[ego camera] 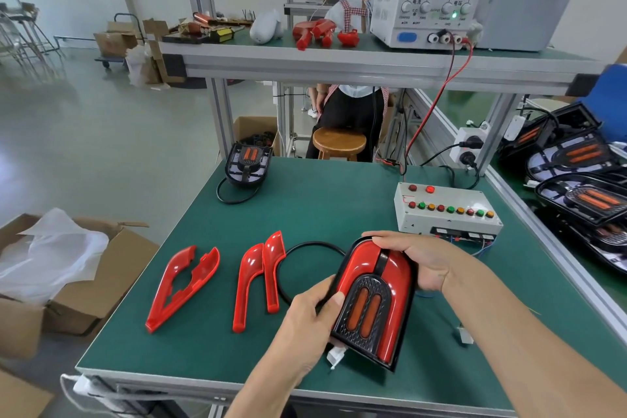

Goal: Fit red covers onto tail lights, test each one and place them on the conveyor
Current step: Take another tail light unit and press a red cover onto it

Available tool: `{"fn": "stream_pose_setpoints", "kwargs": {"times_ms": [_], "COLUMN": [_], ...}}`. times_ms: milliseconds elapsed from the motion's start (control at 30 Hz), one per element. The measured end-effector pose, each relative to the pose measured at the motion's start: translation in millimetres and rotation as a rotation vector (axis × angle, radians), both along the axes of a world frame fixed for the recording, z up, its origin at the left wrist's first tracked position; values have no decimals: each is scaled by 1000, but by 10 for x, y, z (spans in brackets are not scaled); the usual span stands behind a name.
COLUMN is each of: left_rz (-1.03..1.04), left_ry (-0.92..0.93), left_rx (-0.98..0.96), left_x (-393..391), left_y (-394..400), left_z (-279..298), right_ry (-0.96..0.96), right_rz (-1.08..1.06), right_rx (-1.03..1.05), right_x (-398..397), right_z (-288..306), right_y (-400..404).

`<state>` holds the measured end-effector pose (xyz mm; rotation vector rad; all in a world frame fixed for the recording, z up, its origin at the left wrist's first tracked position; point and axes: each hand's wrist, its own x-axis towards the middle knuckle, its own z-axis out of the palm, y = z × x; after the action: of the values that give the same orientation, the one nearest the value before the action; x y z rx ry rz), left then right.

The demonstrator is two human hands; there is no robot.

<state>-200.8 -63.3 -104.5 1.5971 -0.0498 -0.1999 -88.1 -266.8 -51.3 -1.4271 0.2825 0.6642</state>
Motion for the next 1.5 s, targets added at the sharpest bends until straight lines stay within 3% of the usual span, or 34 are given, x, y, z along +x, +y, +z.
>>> {"fn": "stream_pose_setpoints", "kwargs": {"times_ms": [467,900,1267,1500], "left_rz": [20,293,187,134], "left_ry": [29,132,157,137], "left_rx": [-27,-237,-339,-342], "left_x": [-3,-82,-189,-182], "left_y": [-2,28,56,85], "left_z": [-3,-138,-76,-81], "right_ry": [-163,-166,-281,-265], "right_rz": [-50,-159,-9,-61], "right_rx": [-98,-53,-27,22], "right_x": [-76,-110,-204,-227], "right_z": [-38,-28,66,71], "right_y": [66,-33,-63,-36]}}
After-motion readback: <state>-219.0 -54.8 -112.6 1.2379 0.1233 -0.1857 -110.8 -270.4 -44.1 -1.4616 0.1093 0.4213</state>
